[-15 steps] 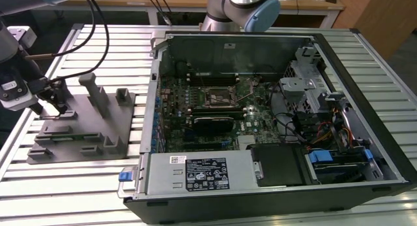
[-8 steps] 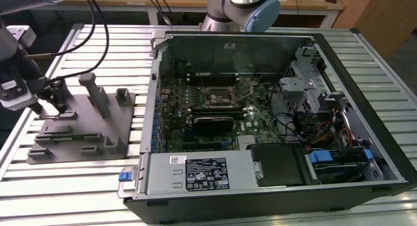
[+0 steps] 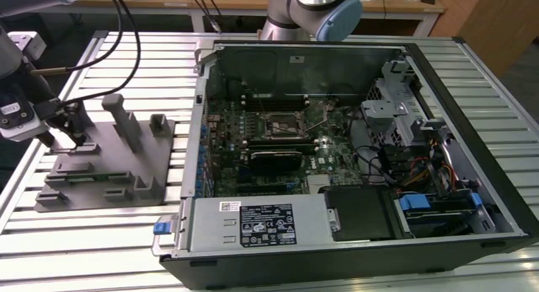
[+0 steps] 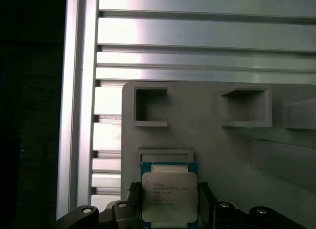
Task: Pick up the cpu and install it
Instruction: 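Pick up the cpu and move it towards the insertion slot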
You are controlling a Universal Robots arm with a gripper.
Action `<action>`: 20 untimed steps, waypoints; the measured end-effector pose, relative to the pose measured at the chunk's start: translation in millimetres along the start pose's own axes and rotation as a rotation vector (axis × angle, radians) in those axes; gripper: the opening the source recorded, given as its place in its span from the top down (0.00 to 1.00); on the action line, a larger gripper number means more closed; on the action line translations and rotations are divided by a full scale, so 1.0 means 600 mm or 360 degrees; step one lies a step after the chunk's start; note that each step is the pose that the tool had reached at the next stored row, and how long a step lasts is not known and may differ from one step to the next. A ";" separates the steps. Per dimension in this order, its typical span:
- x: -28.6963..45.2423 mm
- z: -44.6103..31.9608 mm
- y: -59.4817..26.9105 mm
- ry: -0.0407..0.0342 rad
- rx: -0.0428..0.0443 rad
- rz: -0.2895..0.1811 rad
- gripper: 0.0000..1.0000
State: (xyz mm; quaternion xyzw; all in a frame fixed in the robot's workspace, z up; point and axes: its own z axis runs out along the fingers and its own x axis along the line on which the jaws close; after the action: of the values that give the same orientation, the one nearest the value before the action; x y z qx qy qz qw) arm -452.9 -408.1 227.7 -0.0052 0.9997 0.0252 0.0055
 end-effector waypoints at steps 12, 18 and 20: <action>0.000 -0.007 0.000 0.0000 0.0000 0.0000 0.46; 0.000 -0.010 0.001 0.0000 0.0000 0.0000 0.46; 0.000 -0.011 0.001 0.0000 0.0000 0.0000 0.46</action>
State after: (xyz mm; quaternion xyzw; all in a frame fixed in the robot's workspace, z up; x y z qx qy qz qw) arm -452.9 -408.1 234.2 -0.0052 0.9997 0.0252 0.0055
